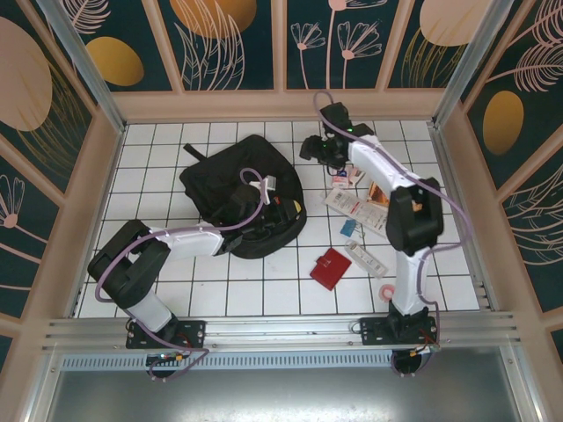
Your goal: Pack the student bag
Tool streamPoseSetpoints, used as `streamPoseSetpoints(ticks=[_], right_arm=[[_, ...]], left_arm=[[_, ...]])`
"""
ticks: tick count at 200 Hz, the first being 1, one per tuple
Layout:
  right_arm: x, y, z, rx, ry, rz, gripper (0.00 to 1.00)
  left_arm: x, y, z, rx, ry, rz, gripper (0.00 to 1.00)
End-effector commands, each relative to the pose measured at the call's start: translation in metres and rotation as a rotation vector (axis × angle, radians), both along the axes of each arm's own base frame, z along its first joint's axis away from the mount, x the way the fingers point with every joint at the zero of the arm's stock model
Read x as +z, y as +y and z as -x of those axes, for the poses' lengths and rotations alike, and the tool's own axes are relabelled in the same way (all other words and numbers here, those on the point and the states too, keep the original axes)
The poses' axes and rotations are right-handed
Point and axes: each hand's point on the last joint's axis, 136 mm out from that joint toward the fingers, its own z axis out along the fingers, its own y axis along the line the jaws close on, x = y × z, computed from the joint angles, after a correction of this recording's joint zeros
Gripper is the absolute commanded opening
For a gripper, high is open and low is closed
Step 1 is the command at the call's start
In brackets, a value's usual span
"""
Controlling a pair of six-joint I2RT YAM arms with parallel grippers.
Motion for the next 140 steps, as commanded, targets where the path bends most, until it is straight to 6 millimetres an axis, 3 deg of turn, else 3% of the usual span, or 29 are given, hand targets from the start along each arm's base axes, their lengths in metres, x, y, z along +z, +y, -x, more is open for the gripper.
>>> streamPoseSetpoints(ticks=[1, 28, 76, 104, 140], right_arm=[[0.011, 0.005, 0.036, -0.005, 0.004, -0.037, 0.66], [-0.004, 0.02, 0.07, 0.048, 0.052, -0.111, 0.64], [-0.035, 0.045, 0.094, 0.129, 0.1, -0.104, 0.63], [-0.043, 0.042, 0.1, 0.124, 0.099, -0.104, 0.51], [-0.034, 0.038, 0.102, 0.109, 0.055, -0.117, 0.24]], left_arm=[[0.021, -0.004, -0.005, 0.003, -0.08, 0.031, 0.0], [0.02, -0.001, -0.002, 0.003, -0.085, 0.027, 0.0], [0.017, 0.002, 0.003, -0.004, -0.081, 0.012, 0.0], [0.017, 0.005, 0.004, 0.0, -0.085, -0.004, 0.0], [0.015, 0.008, 0.005, 0.007, -0.081, -0.018, 0.0]])
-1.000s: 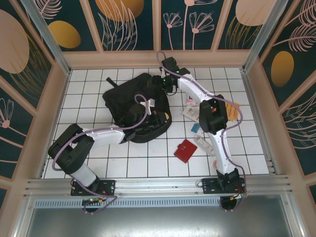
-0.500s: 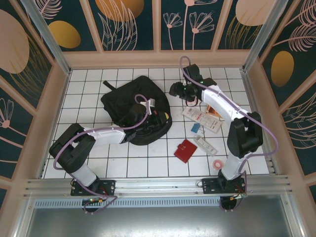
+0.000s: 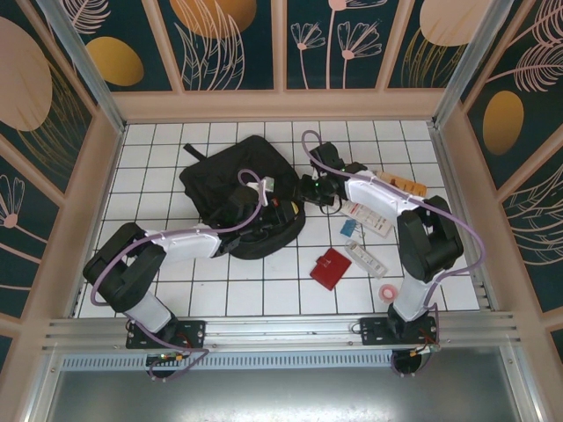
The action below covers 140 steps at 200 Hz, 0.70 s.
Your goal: Pack the student bag
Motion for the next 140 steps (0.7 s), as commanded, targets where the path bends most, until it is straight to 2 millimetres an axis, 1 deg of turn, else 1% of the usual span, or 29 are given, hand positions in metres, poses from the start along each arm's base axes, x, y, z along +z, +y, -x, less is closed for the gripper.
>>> streamPoseSetpoints(ticks=[1, 12, 19, 22, 46, 76, 104, 140], right_arm=[[0.019, -0.001, -0.002, -0.018, -0.063, -0.032, 0.24], [0.018, -0.001, -0.003, -0.016, -0.065, -0.031, 0.09], [0.017, -0.002, -0.003, -0.015, -0.062, -0.029, 0.02], [0.017, -0.002, -0.004, -0.014, -0.063, -0.028, 0.0], [0.018, -0.002, -0.009, -0.005, -0.077, -0.016, 0.0], [0.022, -0.006, -0.02, 0.001, -0.104, 0.006, 0.0], [0.024, -0.009, -0.031, 0.006, -0.116, 0.026, 0.0], [0.023, -0.01, -0.037, 0.018, -0.122, 0.045, 0.0]], left_arm=[[0.016, 0.001, 0.001, 0.0, -0.057, 0.013, 0.0], [0.015, 0.001, 0.001, 0.001, -0.055, 0.009, 0.0], [0.014, 0.001, 0.002, 0.0, -0.052, 0.005, 0.0], [0.014, 0.001, 0.002, -0.001, -0.051, 0.004, 0.0], [0.014, 0.004, 0.005, -0.005, -0.048, -0.006, 0.0], [0.013, 0.01, 0.015, -0.018, -0.039, -0.022, 0.0], [0.009, 0.022, 0.024, -0.013, -0.038, -0.052, 0.0], [0.007, 0.038, 0.032, 0.009, -0.05, -0.098, 0.0]])
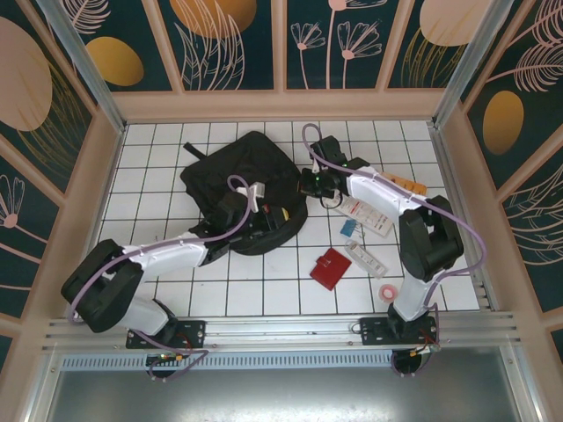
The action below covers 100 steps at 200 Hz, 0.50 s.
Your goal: Pack the student bag
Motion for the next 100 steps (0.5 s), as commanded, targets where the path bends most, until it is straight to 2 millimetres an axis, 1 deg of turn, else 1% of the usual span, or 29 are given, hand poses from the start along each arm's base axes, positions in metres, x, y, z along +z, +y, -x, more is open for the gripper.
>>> streamPoseSetpoints(ticks=[1, 65, 100], right_arm=[[0.004, -0.011, -0.019, -0.019, -0.053, 0.049, 0.0], [0.003, -0.026, -0.029, -0.036, -0.073, 0.095, 0.0], [0.004, -0.03, -0.035, -0.021, -0.084, 0.103, 0.0]], left_arm=[[0.001, 0.01, 0.008, 0.0, -0.025, -0.04, 0.0], [-0.006, 0.04, 0.021, 0.063, -0.011, -0.125, 0.0], [-0.009, 0.063, 0.026, 0.116, -0.024, -0.188, 0.0]])
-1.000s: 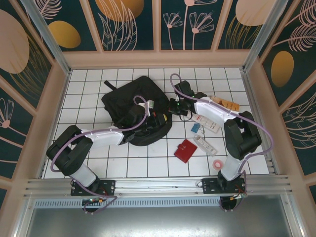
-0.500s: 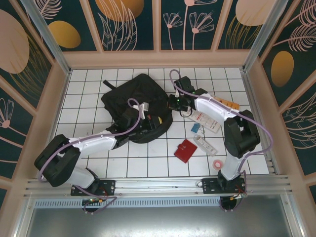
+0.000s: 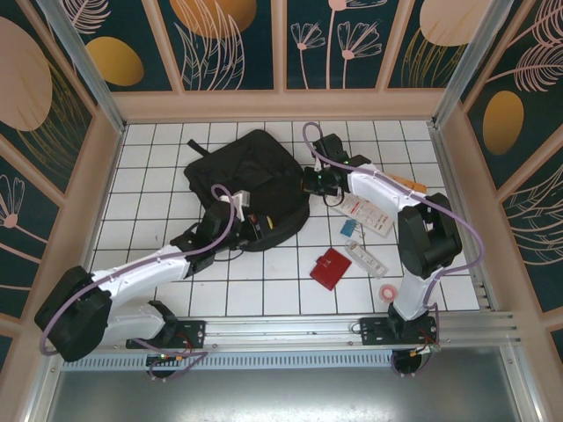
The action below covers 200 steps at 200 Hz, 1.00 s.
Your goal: Pack the student bag
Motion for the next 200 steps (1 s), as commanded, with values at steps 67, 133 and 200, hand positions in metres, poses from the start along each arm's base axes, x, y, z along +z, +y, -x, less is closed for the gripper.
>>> streamPoseSetpoints(ticks=[67, 133, 200], right_arm=[[0.008, -0.017, -0.04, -0.024, -0.077, 0.07, 0.0], [0.052, 0.001, 0.006, -0.115, -0.071, -0.079, 0.67], [0.024, 0.026, 0.074, -0.193, 0.069, -0.22, 0.52]], left_arm=[[-0.015, 0.046, 0.009, 0.085, 0.01, -0.117, 0.0], [-0.001, 0.028, -0.001, 0.064, -0.034, -0.013, 0.0], [0.004, 0.018, -0.003, 0.044, -0.029, 0.034, 0.0]])
